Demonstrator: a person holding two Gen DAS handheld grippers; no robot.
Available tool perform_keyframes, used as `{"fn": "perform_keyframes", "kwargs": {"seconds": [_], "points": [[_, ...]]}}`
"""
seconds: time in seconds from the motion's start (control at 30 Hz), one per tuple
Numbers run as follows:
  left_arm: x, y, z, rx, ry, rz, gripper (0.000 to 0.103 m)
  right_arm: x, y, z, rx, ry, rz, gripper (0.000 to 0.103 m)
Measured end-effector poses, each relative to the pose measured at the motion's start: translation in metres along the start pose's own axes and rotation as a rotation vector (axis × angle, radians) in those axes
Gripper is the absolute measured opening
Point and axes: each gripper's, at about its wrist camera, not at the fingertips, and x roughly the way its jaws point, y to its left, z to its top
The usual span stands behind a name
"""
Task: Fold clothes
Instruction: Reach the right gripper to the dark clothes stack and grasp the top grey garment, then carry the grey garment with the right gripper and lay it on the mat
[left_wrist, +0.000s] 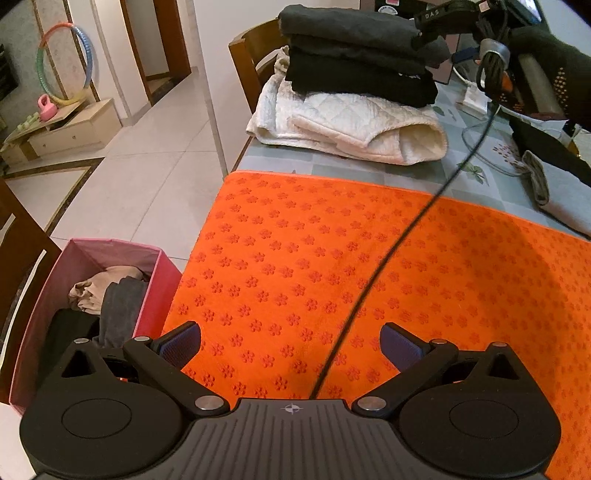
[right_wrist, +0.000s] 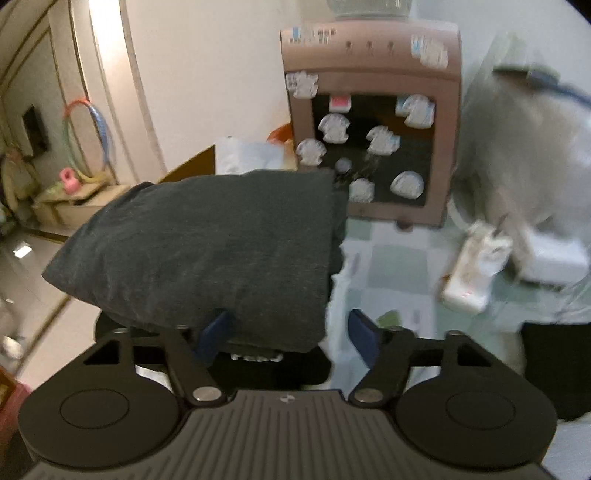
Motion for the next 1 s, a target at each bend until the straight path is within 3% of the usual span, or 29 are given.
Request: {"fn": "perform_keyframes", "kwargs": {"seconds": [0.07,0.1,0.17,0.37,0.6,0.83,1.0], "points": [[0.0,0.001,0.0,-0.009,0.003,-0.006,0.101,0.003,-0.003,0.0,0.015,0.007,0.059,0.041],[-0.001,0.002,-0.001,-0.013,0.004,-0.01,0.1,-0.001,-0.002,0.0,0.008,-0.005,0.066,0.021],[-0.003,0.003,-0.001,-0.02,0.004,-0.019,0.095,-0.014,0.002,0.0,-0.021,-0.036,0.09,0.016],[-0.019,0.005,-0.002,-0.031,-0.026,-0.041,0.086,-0.087,0.028,0.006,-0.098,-0.135,0.183,0.014],[-0.047,0.012,-0.016,-0.019,-0.089,-0.043,0.083,-0.198,0.047,-0.022,-0.125,-0.172,0.273,0.013],[-0.065,0.002,-0.046,0.097,-0.115,-0.104,0.082,-0.293,0.036,-0.11,-0.035,-0.075,0.281,0.013],[-0.081,-0.031,-0.072,0.291,-0.143,-0.265,0.082,-0.341,0.028,-0.191,0.064,0.025,0.228,0.013]]}}
